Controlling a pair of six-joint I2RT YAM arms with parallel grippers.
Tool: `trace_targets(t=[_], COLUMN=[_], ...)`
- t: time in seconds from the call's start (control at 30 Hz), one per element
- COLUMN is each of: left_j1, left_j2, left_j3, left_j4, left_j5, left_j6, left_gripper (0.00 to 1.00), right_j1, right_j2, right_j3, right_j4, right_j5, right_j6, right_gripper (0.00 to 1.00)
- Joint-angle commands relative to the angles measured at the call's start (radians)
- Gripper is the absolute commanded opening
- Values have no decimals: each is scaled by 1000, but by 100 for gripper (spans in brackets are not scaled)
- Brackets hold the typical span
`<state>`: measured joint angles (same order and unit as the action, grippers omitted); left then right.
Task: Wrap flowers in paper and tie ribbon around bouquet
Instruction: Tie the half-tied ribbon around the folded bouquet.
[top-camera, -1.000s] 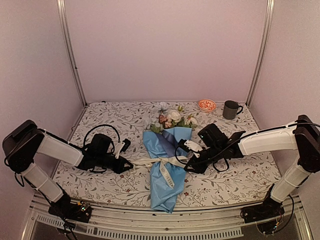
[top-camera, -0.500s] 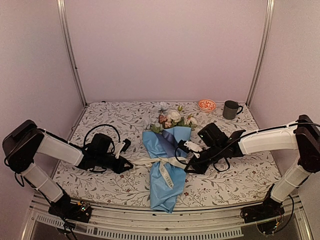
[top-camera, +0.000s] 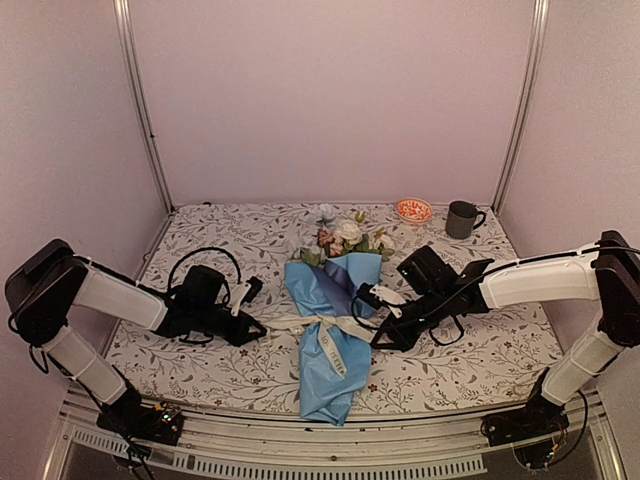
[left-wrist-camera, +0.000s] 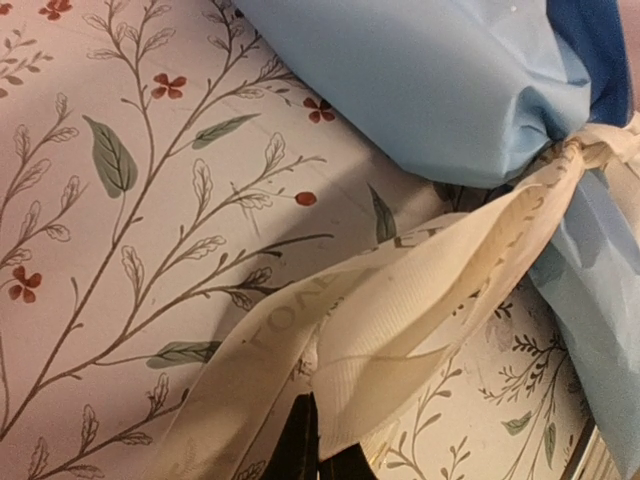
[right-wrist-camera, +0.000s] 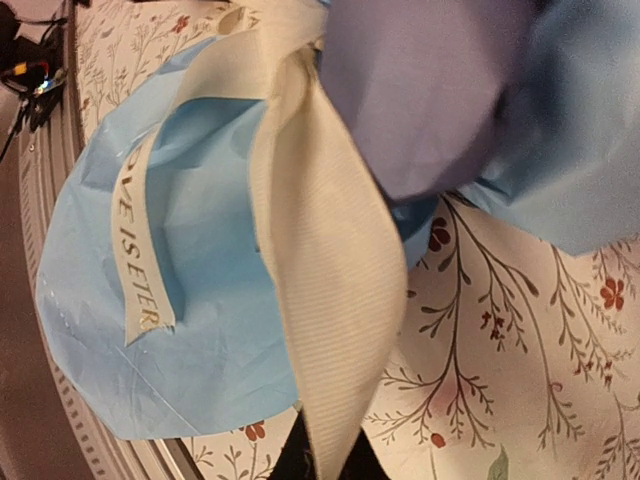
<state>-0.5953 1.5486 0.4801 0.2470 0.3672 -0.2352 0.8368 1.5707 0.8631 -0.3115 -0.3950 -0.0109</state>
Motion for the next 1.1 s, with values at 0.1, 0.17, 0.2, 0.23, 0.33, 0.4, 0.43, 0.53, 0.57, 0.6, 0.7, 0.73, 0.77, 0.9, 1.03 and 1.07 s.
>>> trace_targets(t=[0.1, 0.17, 0.2, 0.23, 0.33, 0.4, 0.43, 0.53, 0.57, 0.6, 0.7, 0.73, 0.77, 0.9, 1.03, 1.07], left_j1=[-3, -3, -3, -3, -3, -3, -2, 8, 15, 25, 49, 53, 55, 57, 57, 58], left_j2=[-34, -47, -50, -50, -39, -29, -23, -12, -9, -5, 10, 19, 35, 80, 94, 94], left_j3=[25, 29, 35, 43, 71, 81, 87, 97, 94, 90, 75, 73, 69, 60, 40, 38], left_j4=[-20, -22, -24, -28, -42, -47, -51, -64, -61, -54, -32, -22, -14, 3, 24, 26], left_j5=[-24, -53, -60, -66, -76, -84, -92, -131, -139, -143, -130, -120, -112, -97, -89, -91], left_j6=[4, -5, -3, -1, 7, 9, 10, 5, 0, -9, -22, -22, -24, -34, -42, -42], left_gripper=[0, 0, 0, 0, 0, 0, 0, 0, 0, 0, 0, 0, 0, 0, 0, 0], right_j1=[-5, -5, -5, -5, -5, -5, -4, -5, -5, -5, -7, -7, -7, -25, -66, -70], right_j2=[-13, -15, -16, -18, -26, -30, -27, -18, -15, -10, 17, 28, 38, 62, 40, 37], right_j3=[8, 13, 14, 16, 16, 10, 8, -6, -14, -23, -60, -71, -83, -135, -175, -179], right_j4=[-36, -59, -72, -85, -126, -138, -144, -157, -158, -159, -156, -152, -147, -135, -109, -106], right_j5=[-18, -11, -5, 4, 29, 31, 28, 22, 22, 22, -11, -32, -40, -56, -80, -82], right_j6=[40, 47, 50, 56, 75, 87, 91, 109, 125, 138, 198, 219, 234, 294, 315, 317], right_gripper=[0, 0, 0, 0, 0, 0, 0, 0, 0, 0, 0, 0, 0, 0, 0, 0])
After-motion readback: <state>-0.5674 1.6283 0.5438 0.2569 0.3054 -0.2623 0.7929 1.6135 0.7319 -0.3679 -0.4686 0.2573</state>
